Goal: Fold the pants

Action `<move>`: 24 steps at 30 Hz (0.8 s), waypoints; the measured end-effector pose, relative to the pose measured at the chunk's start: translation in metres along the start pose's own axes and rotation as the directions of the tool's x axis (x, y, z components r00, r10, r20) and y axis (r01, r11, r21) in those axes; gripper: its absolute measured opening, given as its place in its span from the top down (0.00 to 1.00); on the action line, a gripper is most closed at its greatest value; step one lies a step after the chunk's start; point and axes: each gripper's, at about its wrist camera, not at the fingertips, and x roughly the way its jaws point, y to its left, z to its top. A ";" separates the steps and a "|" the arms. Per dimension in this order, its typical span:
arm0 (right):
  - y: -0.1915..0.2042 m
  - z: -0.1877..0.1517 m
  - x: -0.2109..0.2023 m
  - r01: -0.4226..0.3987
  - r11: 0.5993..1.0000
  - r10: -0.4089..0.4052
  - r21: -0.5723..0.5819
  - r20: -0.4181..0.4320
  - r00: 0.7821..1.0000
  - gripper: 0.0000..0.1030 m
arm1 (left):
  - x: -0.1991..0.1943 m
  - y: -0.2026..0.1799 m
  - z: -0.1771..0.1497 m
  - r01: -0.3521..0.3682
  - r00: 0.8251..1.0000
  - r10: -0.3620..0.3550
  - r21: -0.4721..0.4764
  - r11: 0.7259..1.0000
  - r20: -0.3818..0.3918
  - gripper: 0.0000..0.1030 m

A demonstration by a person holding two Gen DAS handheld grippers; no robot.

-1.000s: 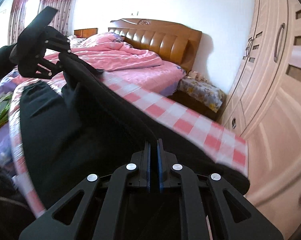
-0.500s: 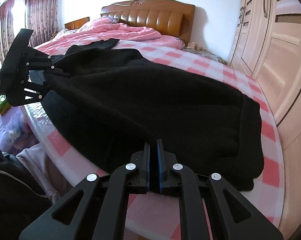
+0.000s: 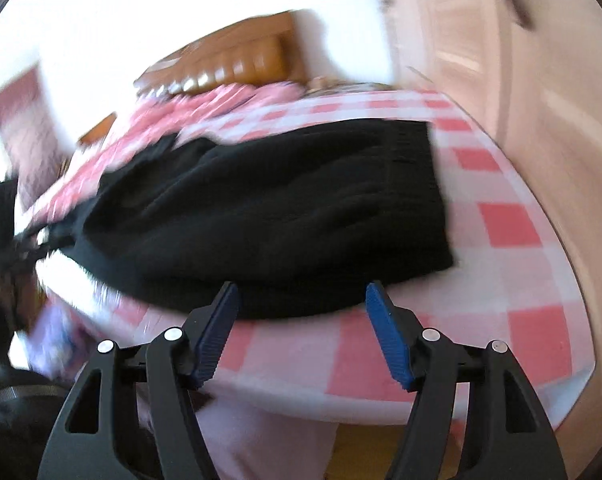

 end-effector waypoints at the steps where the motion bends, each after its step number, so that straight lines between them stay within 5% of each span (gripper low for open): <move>1: -0.005 0.002 -0.001 -0.003 0.999 0.002 0.035 0.010 1.000 0.37 | 0.001 0.007 0.000 -0.011 1.000 0.011 -0.049 0.999 -0.008 0.02; 4: -0.017 0.010 0.005 -0.016 0.994 0.013 0.111 0.031 0.999 0.37 | 0.005 0.025 0.003 -0.067 0.998 0.065 -0.133 0.989 -0.023 0.02; 8: -0.020 0.020 0.018 -0.013 0.987 0.008 0.160 0.028 1.000 0.37 | 0.005 0.039 0.004 -0.053 0.999 0.049 -0.223 0.974 -0.022 0.02; 16: -0.039 0.022 0.023 -0.085 0.945 0.079 0.316 0.031 0.996 0.37 | -0.005 0.040 0.001 -0.083 0.997 0.083 -0.223 0.971 -0.012 0.02; 24: -0.029 0.029 0.035 -0.028 0.954 0.017 0.298 0.040 0.999 0.43 | -0.008 0.071 0.004 -0.085 0.996 0.086 -0.348 0.934 -0.012 0.02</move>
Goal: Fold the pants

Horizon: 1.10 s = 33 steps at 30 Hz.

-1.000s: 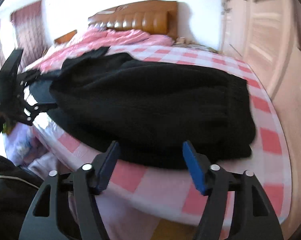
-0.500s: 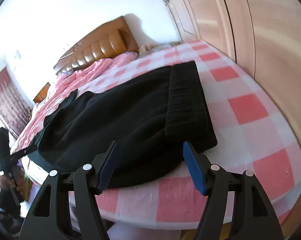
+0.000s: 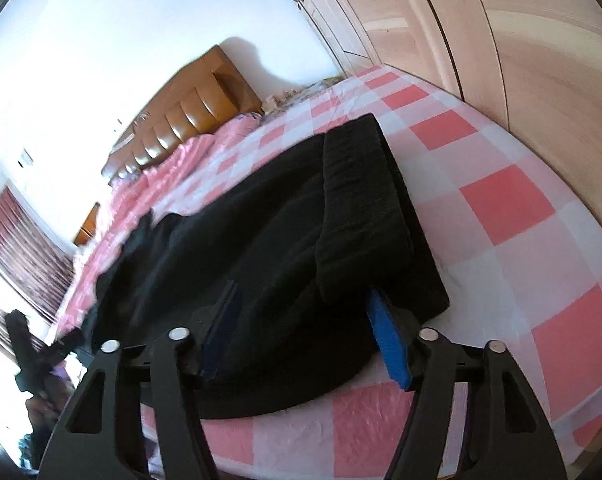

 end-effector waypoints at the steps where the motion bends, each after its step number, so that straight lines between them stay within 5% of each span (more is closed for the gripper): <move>1: 0.004 -0.002 -0.001 0.026 0.999 -0.026 -0.030 0.007 1.000 0.47 | 0.002 0.003 0.001 0.005 1.000 -0.005 -0.018 1.000 -0.014 0.02; 4: -0.003 -0.001 -0.003 0.033 0.999 -0.033 -0.015 0.017 0.999 0.63 | 0.014 0.009 0.005 0.022 0.998 -0.025 -0.063 0.998 -0.052 0.02; 8: -0.010 -0.001 -0.002 0.032 0.999 -0.031 -0.014 0.020 0.999 0.68 | 0.028 0.003 0.013 0.071 0.994 -0.081 -0.120 0.990 -0.079 0.03; 14: -0.005 -0.003 -0.001 0.063 0.996 -0.061 -0.058 0.032 0.998 0.69 | 0.033 -0.036 0.024 -0.092 0.993 0.094 0.027 0.995 -0.066 0.08; 15: -0.006 -0.003 -0.001 0.058 0.997 -0.057 -0.056 0.033 0.998 0.69 | 0.039 -0.039 0.026 -0.133 0.987 0.137 0.059 0.989 -0.081 0.24; 16: -0.006 -0.003 -0.001 0.057 0.997 -0.055 -0.057 0.034 0.998 0.69 | 0.045 -0.039 0.027 -0.142 0.984 0.149 0.070 0.987 -0.102 0.54; 18: -0.007 -0.003 -0.002 0.058 0.996 -0.056 -0.062 0.037 0.998 0.70 | 0.050 -0.033 0.027 -0.149 0.981 0.155 0.056 0.987 -0.117 0.85; 19: -0.007 -0.003 -0.002 0.059 0.996 -0.056 -0.064 0.041 0.998 0.72 | 0.047 -0.031 0.026 -0.139 0.984 0.144 0.052 0.989 -0.103 0.88; 26: 0.010 0.001 -0.032 0.004 0.997 0.005 -0.080 0.121 0.993 0.83 | -0.019 -0.023 0.022 -0.086 0.992 0.083 0.030 0.996 0.094 0.91; 33: 0.003 -0.019 -0.043 0.035 0.998 -0.030 -0.051 0.099 0.995 0.84 | -0.025 -0.009 -0.010 -0.085 0.996 0.084 0.049 0.995 0.033 0.91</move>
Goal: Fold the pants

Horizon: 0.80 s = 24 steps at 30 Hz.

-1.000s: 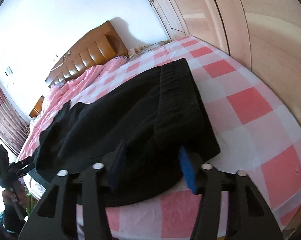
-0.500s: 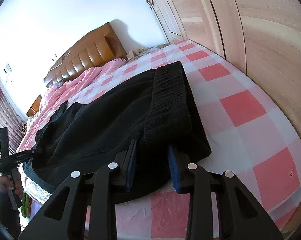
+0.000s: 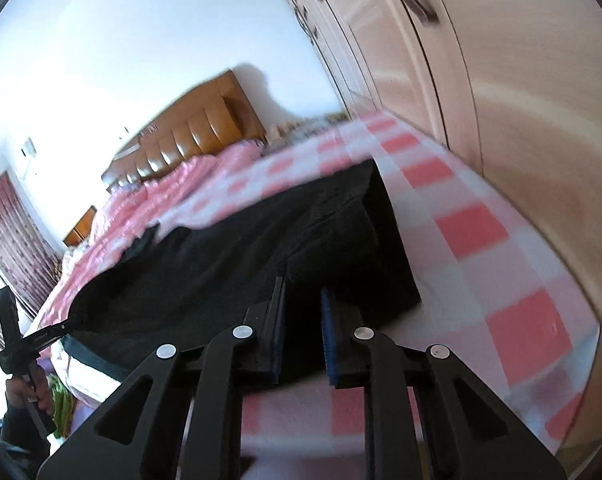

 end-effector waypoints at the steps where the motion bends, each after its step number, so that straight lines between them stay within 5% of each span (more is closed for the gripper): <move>1: -0.003 -0.004 0.004 0.008 1.000 -0.008 0.013 -0.016 1.000 0.84 | 0.009 0.004 -0.007 0.004 1.000 -0.004 -0.017 1.000 -0.029 0.91; 10: -0.010 -0.012 0.012 0.044 0.999 -0.043 0.000 -0.069 0.997 0.80 | 0.021 0.000 -0.018 -0.036 0.999 0.038 0.050 0.998 -0.037 0.85; 11: -0.009 -0.012 0.014 0.048 0.999 -0.048 -0.004 -0.083 0.995 0.76 | 0.021 0.000 -0.019 -0.041 0.998 0.043 0.054 0.998 -0.035 0.81; 13: -0.009 -0.013 0.013 0.057 0.998 -0.057 -0.004 -0.103 0.993 0.63 | 0.021 -0.001 -0.019 -0.054 0.998 0.056 0.055 0.997 -0.033 0.41; 14: -0.008 -0.013 0.010 0.064 0.998 -0.065 -0.007 -0.103 0.993 0.37 | 0.019 0.000 -0.019 -0.057 0.998 0.059 0.051 0.997 -0.025 0.31; 16: -0.005 -0.013 -0.001 0.089 0.996 -0.090 -0.019 -0.069 0.994 0.11 | 0.013 0.001 -0.017 -0.064 0.998 0.064 0.050 0.997 0.005 0.20; 21: 0.016 -0.003 -0.020 0.144 0.983 -0.144 -0.112 0.007 0.990 0.11 | -0.013 0.014 -0.003 -0.120 0.988 0.115 0.035 0.992 0.104 0.06; 24: 0.052 0.010 -0.005 0.085 0.973 -0.088 -0.214 -0.004 0.996 0.11 | -0.016 0.023 0.016 -0.116 0.987 0.114 0.014 0.993 0.110 0.05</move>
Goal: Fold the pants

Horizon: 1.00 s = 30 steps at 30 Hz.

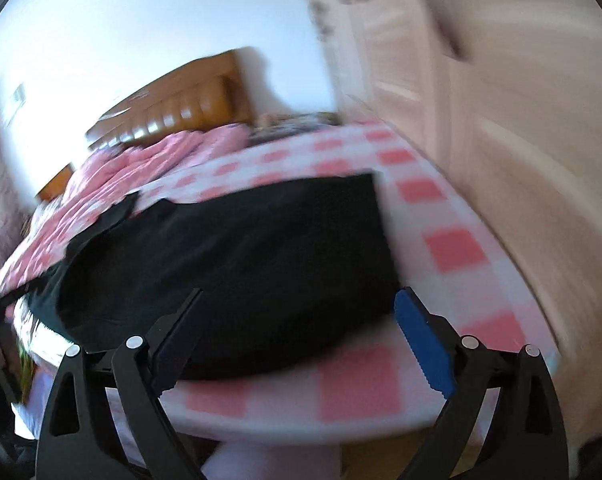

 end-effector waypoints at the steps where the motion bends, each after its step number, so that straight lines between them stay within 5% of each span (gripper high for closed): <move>1: 0.018 0.009 0.012 -0.026 0.998 0.025 -0.052 -0.018 1.000 0.11 | 0.005 0.001 0.012 -0.014 1.000 0.014 0.000 1.000 -0.011 0.02; 7: 0.108 0.044 0.088 -0.114 0.967 0.094 -0.227 -0.097 0.991 0.11 | 0.088 -0.006 0.093 -0.043 0.985 0.051 0.050 0.998 -0.163 0.02; 15: 0.182 0.057 0.165 -0.209 0.936 0.162 -0.282 -0.181 0.970 0.11 | 0.211 -0.004 0.147 -0.127 0.924 0.144 0.072 0.989 -0.354 0.05; 23: 0.175 0.054 0.182 -0.242 0.950 0.196 -0.199 -0.223 0.955 0.11 | 0.240 -0.009 0.133 -0.100 0.885 0.155 0.147 0.984 -0.438 0.34; 25: 0.172 0.055 0.186 -0.242 0.955 0.200 -0.173 -0.233 0.952 0.11 | 0.244 -0.009 0.128 -0.113 0.877 0.180 0.173 0.978 -0.446 0.62; 26: 0.172 0.055 0.187 -0.241 0.956 0.199 -0.167 -0.234 0.952 0.11 | 0.241 -0.007 0.127 -0.131 0.882 0.197 0.180 0.975 -0.428 0.69; 27: 0.171 0.055 0.187 -0.240 0.957 0.199 -0.165 -0.230 0.953 0.11 | 0.235 -0.004 0.128 -0.103 0.899 0.157 0.151 0.983 -0.409 0.90; 30: 0.171 0.054 0.186 -0.237 0.957 0.197 -0.167 -0.222 0.955 0.11 | 0.205 0.007 0.134 -0.092 0.947 0.119 0.104 0.990 -0.298 0.90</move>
